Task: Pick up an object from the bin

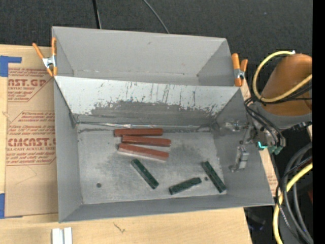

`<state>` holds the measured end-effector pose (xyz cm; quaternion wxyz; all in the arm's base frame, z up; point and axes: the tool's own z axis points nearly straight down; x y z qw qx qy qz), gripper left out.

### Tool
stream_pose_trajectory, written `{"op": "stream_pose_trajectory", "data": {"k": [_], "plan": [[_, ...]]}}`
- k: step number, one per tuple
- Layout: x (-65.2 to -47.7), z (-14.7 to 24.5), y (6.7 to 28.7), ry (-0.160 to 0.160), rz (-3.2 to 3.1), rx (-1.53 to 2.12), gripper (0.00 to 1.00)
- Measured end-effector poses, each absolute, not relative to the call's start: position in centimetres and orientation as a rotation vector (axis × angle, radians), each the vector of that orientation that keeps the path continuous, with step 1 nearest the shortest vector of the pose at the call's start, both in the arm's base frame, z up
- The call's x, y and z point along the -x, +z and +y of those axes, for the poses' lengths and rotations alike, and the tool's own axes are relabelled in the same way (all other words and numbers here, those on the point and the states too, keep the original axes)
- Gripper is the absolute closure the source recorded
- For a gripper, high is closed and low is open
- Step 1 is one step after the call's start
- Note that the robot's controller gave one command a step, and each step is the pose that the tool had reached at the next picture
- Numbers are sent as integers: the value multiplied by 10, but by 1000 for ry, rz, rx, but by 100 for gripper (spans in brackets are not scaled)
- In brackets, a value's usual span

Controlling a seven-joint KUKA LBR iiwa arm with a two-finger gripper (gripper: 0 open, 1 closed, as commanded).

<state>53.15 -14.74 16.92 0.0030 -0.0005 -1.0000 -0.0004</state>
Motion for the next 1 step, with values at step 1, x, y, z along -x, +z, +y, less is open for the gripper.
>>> {"op": "stream_pose_trajectory", "data": {"k": [1], "plan": [[-533,-147,174,1,-3143,-1,0]]}}
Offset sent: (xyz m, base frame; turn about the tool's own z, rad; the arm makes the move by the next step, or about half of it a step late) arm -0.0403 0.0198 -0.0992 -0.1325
